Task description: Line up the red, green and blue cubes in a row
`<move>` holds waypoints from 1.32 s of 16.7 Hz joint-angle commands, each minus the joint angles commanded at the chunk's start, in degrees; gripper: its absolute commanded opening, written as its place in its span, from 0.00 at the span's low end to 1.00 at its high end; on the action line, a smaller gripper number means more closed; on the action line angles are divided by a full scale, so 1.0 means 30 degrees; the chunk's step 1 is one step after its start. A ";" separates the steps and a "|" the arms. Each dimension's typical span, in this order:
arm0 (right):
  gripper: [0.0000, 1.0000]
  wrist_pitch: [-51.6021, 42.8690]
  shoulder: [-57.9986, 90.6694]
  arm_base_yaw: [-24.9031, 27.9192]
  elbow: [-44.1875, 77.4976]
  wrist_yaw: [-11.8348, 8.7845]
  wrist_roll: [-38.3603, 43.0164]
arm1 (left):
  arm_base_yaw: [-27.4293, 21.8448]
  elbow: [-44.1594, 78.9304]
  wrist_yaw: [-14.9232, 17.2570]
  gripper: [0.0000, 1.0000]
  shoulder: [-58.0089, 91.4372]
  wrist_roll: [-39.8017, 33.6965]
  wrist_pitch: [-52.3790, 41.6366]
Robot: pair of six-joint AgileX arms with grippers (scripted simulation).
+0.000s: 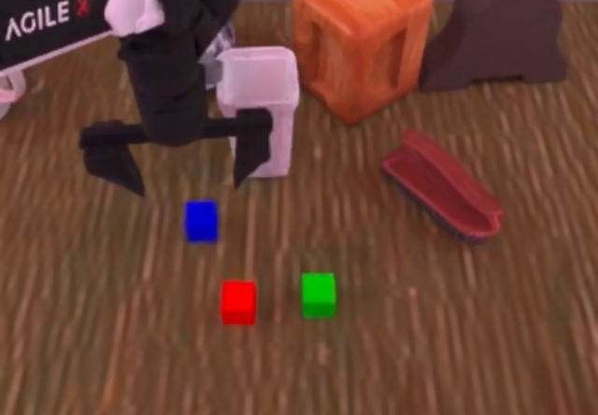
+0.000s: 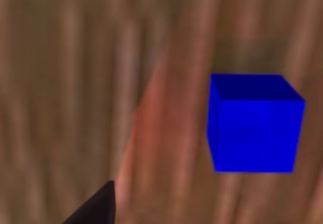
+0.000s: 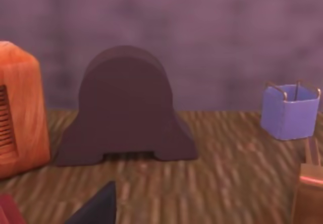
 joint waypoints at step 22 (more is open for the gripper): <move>1.00 0.0000 0.0000 0.0000 0.0000 0.0000 0.0000 | 0.0032 -0.3643 0.0019 0.62 0.2214 0.0061 0.5858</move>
